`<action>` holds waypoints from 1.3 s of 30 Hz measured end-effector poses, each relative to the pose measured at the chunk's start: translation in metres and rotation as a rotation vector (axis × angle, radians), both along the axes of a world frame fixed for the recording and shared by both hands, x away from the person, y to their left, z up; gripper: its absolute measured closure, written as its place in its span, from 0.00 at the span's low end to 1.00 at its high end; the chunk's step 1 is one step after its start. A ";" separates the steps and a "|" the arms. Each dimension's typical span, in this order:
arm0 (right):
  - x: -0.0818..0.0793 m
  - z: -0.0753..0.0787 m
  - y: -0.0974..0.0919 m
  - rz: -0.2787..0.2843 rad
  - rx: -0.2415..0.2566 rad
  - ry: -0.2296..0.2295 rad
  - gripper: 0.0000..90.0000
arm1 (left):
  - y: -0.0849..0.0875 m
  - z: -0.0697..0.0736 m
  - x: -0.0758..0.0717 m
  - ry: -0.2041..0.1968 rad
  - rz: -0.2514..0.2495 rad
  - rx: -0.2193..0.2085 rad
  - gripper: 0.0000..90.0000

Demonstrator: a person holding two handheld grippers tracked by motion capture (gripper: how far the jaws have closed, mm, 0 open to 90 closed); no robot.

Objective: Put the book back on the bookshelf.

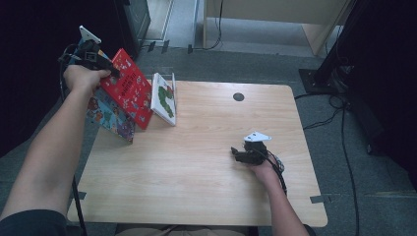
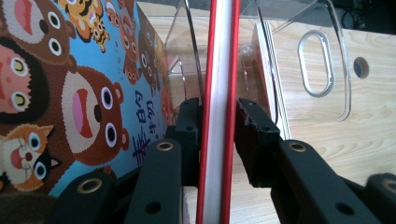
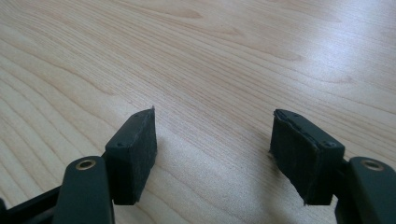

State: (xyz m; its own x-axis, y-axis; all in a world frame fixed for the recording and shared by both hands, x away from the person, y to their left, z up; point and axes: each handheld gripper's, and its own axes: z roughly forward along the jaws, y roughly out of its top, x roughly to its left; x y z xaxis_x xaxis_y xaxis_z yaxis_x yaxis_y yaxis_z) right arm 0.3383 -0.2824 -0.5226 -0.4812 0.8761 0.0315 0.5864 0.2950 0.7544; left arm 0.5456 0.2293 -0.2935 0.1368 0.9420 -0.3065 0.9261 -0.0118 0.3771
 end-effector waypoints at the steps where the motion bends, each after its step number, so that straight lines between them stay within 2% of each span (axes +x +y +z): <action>1: 0.000 0.000 0.000 0.000 0.000 0.000 0.35 | 0.000 0.000 0.000 0.001 0.000 0.003 0.81; 3: 0.000 0.000 0.000 0.000 0.000 0.000 0.35 | 0.001 0.000 0.000 0.003 -0.006 0.001 0.83; 6: 0.000 0.000 0.000 0.000 0.000 0.000 0.35 | 0.002 0.000 0.000 0.006 0.000 -0.002 0.82; 11: 0.000 0.000 0.000 0.000 0.000 0.000 0.35 | 0.000 0.001 0.001 0.006 -0.004 0.015 0.80; 25: 0.000 0.000 0.000 -0.001 0.000 0.001 0.35 | 0.005 0.005 -0.002 0.003 -0.008 0.006 0.75; 39: 0.000 0.000 0.000 -0.001 0.000 0.001 0.35 | 0.010 0.009 -0.004 0.007 -0.014 -0.042 0.69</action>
State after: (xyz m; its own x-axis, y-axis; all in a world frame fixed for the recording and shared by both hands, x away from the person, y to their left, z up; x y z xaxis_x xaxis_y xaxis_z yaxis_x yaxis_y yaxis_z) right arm 0.3381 -0.2823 -0.5225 -0.4803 0.8765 0.0325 0.5876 0.2941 0.7538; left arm 0.5421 0.2393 -0.2847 0.1471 0.9264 -0.3466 0.9286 -0.0087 0.3710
